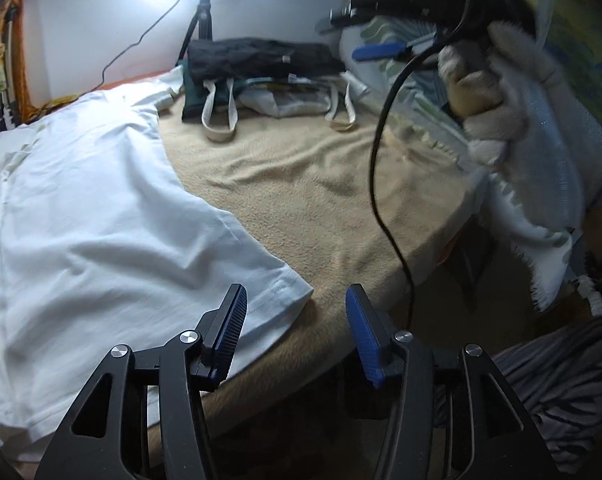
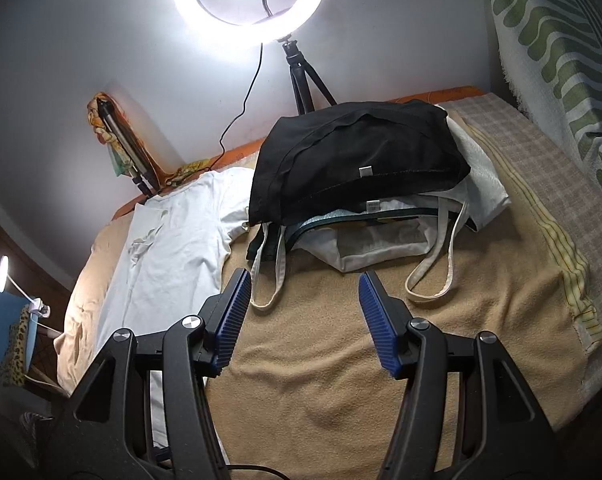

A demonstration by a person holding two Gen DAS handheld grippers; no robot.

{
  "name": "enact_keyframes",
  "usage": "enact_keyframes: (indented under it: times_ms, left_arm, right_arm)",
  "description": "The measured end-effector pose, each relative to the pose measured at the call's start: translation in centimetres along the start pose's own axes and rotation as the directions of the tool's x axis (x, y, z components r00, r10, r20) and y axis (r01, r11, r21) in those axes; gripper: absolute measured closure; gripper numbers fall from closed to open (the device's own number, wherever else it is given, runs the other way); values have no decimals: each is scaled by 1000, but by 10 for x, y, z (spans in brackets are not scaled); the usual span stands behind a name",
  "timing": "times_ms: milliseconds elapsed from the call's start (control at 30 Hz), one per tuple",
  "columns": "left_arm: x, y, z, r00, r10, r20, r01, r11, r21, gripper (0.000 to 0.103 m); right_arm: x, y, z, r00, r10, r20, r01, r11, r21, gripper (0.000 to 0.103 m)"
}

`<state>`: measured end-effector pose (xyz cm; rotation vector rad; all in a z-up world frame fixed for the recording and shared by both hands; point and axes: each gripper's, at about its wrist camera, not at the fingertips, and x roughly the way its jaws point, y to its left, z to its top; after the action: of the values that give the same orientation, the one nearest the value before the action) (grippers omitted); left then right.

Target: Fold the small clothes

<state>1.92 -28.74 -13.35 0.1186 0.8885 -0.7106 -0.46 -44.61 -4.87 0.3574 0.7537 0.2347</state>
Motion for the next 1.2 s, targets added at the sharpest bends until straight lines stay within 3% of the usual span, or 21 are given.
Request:
enact_keyframes:
  times_ms: [133, 233, 267, 333, 367, 467, 700, 900, 1067, 1200]
  left_arm:
    - [16, 1, -1, 998, 54, -18, -54, 999, 3, 53]
    - [17, 5, -1, 998, 56, 3, -56, 998, -7, 55]
    - [17, 7, 0, 998, 55, 9, -55, 998, -10, 60]
    - [17, 13, 0, 998, 59, 18, -59, 998, -15, 94]
    - [18, 19, 2, 999, 35, 17, -34, 999, -31, 97]
    - [13, 37, 2, 999, -37, 26, 39, 994, -105, 100]
    - [-23, 61, 3, 992, -75, 100, 94, 976, -196, 100]
    - [-34, 71, 3, 988, -93, 125, 119, 966, -229, 100]
    - [-32, 71, 2, 984, -126, 123, 153, 959, -240, 100]
    - [-36, 70, 0, 980, -157, 121, 182, 954, -239, 100]
  right_arm:
    - [2, 5, 1, 1000, 11, 1, -11, 1000, -18, 44]
    - [4, 8, 4, 999, 33, 4, -33, 999, -12, 44]
    - [6, 9, 5, 999, 41, 4, -41, 999, -9, 44]
    - [10, 12, 7, 998, 66, 0, -66, 998, 1, 44]
    - [13, 14, 8, 997, 81, -4, -81, 997, 6, 44]
    - [25, 22, 12, 990, 139, -24, -138, 990, 23, 44]
    - [81, 46, 23, 960, 260, -101, -250, 963, 99, 44]
    - [156, 69, 30, 929, 314, -196, -281, 943, 176, 44]
    - [215, 79, 30, 935, 219, -280, -172, 968, 183, 46]
    - [241, 71, 36, 943, 204, -262, -135, 957, 259, 46]
